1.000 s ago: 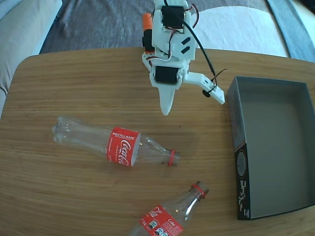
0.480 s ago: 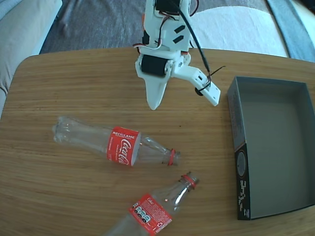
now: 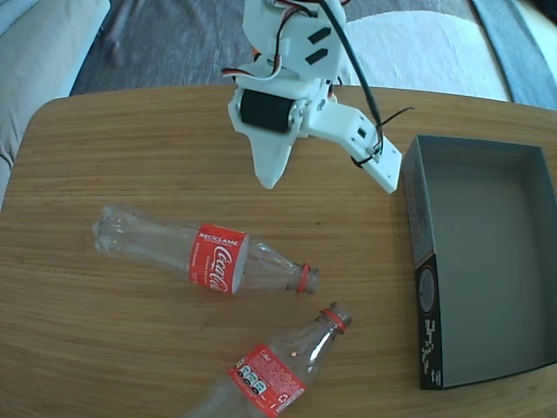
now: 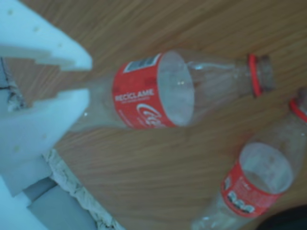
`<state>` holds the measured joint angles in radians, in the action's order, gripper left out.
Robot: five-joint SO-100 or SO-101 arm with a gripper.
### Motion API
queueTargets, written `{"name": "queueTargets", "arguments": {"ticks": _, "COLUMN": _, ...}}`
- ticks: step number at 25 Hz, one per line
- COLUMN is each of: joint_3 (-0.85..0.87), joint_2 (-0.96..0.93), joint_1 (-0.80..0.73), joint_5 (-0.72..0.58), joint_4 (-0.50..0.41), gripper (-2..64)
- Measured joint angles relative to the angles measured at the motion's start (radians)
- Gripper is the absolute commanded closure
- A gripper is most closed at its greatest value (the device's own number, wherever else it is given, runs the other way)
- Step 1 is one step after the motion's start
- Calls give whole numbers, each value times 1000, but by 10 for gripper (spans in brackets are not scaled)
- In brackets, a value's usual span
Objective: Grasp the bottles and put them in the box.
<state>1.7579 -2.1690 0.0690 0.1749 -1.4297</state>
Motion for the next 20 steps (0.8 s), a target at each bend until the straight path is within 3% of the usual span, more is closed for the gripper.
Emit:
{"name": "queueTargets", "arguments": {"ticks": 8, "joint_3": -199, "joint_2": 132, "joint_1": 2, "joint_5": -9, "joint_4": 0, "gripper": 606}}
{"name": "queueTargets", "arguments": {"ticks": 13, "joint_3": -310, "joint_2": 221, "joint_1": 2, "joint_5": -249, "joint_4": -72, "gripper": 603}}
{"name": "queueTargets", "arguments": {"ticks": 15, "joint_3": -333, "joint_2": 252, "joint_1": 2, "joint_5": -367, "joint_4": -115, "gripper": 537}}
{"name": "queueTargets", "arguments": {"ticks": 20, "joint_3": -336, "joint_2": 258, "joint_1": 48, "joint_5": -604, "joint_4": -216, "gripper": 224}}
